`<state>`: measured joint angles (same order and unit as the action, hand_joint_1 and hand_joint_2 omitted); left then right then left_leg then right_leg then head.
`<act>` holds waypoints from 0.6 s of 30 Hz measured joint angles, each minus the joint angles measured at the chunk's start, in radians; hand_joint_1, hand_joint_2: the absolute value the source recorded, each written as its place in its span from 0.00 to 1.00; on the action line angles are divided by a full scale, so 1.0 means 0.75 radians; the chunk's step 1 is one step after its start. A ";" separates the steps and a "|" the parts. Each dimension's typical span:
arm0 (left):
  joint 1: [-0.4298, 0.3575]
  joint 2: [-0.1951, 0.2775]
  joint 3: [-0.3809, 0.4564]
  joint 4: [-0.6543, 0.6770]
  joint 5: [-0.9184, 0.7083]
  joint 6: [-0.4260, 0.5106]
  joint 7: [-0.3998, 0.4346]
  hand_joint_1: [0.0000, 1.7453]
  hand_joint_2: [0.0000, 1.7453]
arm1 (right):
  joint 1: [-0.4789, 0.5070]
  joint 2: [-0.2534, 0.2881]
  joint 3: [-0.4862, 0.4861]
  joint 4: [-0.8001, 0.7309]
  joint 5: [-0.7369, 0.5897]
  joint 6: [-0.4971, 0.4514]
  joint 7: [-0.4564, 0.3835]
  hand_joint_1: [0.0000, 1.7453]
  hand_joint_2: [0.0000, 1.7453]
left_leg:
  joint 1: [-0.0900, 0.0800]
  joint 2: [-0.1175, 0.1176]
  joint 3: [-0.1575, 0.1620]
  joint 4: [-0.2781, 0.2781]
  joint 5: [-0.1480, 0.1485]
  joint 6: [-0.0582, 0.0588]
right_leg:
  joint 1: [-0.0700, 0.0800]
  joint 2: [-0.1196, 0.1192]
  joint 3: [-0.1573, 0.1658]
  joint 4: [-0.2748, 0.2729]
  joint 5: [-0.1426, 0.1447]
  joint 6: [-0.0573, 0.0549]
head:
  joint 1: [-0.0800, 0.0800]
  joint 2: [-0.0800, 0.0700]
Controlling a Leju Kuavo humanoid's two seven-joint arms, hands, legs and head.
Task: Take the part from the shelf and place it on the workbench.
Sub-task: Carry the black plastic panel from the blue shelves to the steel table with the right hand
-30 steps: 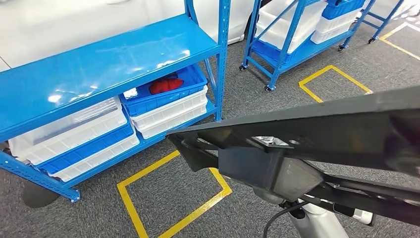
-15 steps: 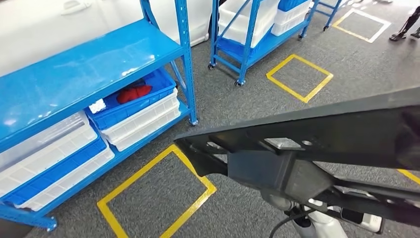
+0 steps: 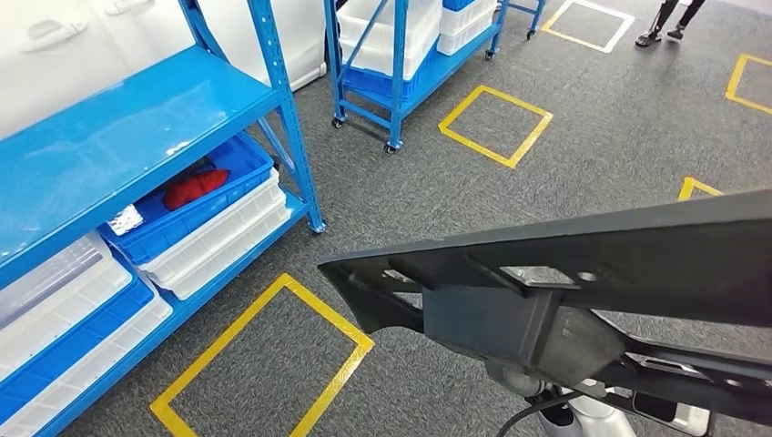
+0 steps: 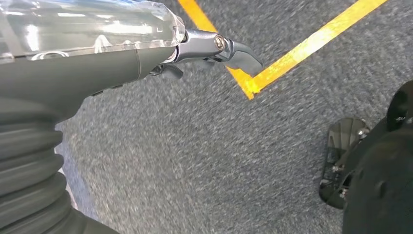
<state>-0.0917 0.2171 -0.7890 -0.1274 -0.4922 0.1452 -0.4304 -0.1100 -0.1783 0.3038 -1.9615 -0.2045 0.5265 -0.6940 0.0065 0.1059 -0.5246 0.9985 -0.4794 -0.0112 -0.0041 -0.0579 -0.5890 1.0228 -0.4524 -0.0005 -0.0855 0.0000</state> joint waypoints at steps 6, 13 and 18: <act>0.000 -0.001 -0.015 0.000 0.000 -0.005 -0.003 0.00 1.00 | 0.081 0.030 -0.030 -0.038 0.023 0.065 -0.004 1.00 1.00 | 0.013 -0.110 -0.097 0.245 -0.154 -0.032 | -0.009 0.087 0.003 -0.018 0.014 -0.044 | 0.000 0.000; -0.002 0.022 -0.050 0.001 -0.001 -0.030 -0.002 0.00 1.00 | 0.115 0.053 -0.067 -0.076 0.035 0.052 -0.003 1.00 1.00 | 0.014 -0.216 -0.040 0.070 -0.009 -0.011 | 0.001 0.213 -0.007 0.008 0.010 -0.036 | 0.000 0.000; -0.017 0.040 -0.077 0.001 -0.001 -0.030 0.012 0.00 1.00 | 0.128 0.052 -0.094 -0.114 0.020 0.014 -0.002 1.00 1.00 | 0.012 -0.196 -0.012 0.005 0.008 0.020 | -0.007 0.242 -0.032 0.022 0.011 0.006 | 0.000 0.000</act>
<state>-0.1043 0.2472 -0.8471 -0.1269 -0.4926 0.1225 -0.4214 -0.0138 -0.1395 0.2337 -2.0468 -0.1896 0.5372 -0.6957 0.0156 -0.0407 -0.5337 1.0024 -0.4731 0.0042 -0.0096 0.1236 -0.6128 1.0393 -0.4439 0.0040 -0.0856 0.0000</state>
